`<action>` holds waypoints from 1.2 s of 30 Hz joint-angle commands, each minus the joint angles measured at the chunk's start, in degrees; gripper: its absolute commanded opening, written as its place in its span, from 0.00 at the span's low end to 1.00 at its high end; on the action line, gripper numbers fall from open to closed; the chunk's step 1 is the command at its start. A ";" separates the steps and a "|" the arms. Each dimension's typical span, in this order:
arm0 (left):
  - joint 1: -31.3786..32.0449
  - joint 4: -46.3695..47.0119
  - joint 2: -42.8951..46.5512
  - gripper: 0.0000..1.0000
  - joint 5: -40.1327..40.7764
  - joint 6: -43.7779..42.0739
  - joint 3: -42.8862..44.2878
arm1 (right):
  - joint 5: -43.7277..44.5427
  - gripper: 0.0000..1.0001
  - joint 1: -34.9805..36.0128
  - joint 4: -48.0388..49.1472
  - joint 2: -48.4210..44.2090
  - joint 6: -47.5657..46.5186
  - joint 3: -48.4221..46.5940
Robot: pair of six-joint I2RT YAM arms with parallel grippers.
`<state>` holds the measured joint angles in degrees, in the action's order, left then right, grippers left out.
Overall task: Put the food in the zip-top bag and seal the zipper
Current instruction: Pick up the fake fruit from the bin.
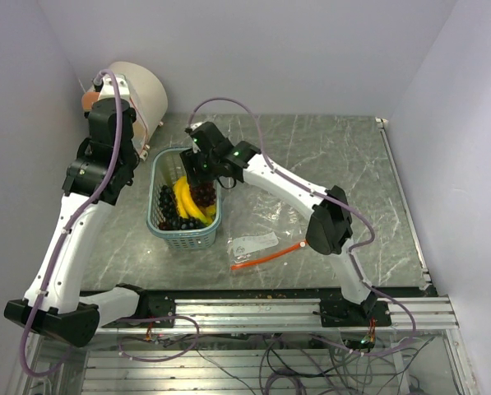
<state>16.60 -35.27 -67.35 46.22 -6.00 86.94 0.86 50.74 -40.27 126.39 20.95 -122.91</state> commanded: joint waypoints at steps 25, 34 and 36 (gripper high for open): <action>0.27 0.59 0.01 0.07 -2.31 1.34 0.96 | 36.54 0.00 -8.56 2.08 3.75 -3.26 -3.64; 0.36 -0.75 -1.01 0.07 -9.39 5.95 1.68 | 37.93 0.00 -15.96 4.32 -6.91 -4.81 10.44; 0.35 -1.14 -1.03 0.07 -12.99 8.11 0.89 | 30.31 0.00 -17.42 8.17 -9.97 -7.18 14.36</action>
<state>16.75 -35.59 -68.20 40.49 -2.50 86.61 35.46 35.64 -37.12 123.33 17.04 -113.51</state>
